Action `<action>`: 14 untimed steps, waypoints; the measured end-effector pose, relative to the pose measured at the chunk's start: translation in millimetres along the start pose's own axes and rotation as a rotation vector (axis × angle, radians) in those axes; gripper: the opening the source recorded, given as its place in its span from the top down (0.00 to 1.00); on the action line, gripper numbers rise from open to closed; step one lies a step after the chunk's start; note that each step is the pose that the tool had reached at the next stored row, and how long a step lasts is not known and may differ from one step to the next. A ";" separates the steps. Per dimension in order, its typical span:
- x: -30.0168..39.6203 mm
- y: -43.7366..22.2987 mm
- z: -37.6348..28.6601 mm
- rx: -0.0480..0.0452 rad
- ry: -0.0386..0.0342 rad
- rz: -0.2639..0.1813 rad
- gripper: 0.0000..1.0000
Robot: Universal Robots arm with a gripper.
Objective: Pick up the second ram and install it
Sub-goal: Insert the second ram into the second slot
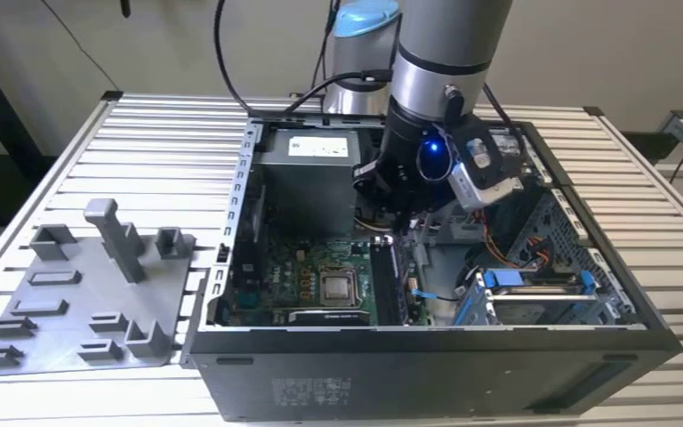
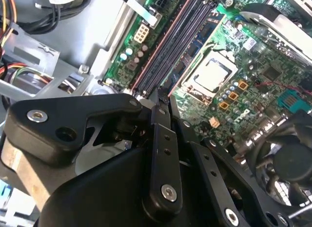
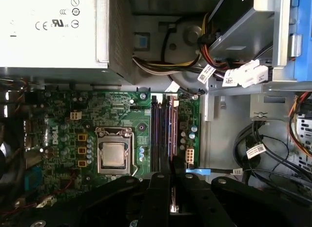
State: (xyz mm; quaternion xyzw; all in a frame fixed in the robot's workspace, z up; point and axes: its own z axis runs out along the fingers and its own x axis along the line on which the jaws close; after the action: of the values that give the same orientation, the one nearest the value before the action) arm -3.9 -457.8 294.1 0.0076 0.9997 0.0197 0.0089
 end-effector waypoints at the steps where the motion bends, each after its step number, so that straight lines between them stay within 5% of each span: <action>1: 0.1 -0.2 2.0 0.0001 -0.0002 0.003 0.86; 14: 6.3 -2.6 23.4 0.0010 -0.0007 0.046 0.86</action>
State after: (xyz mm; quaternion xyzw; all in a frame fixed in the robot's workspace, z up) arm -9.8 -459.4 270.4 0.0304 0.9993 0.0194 0.0088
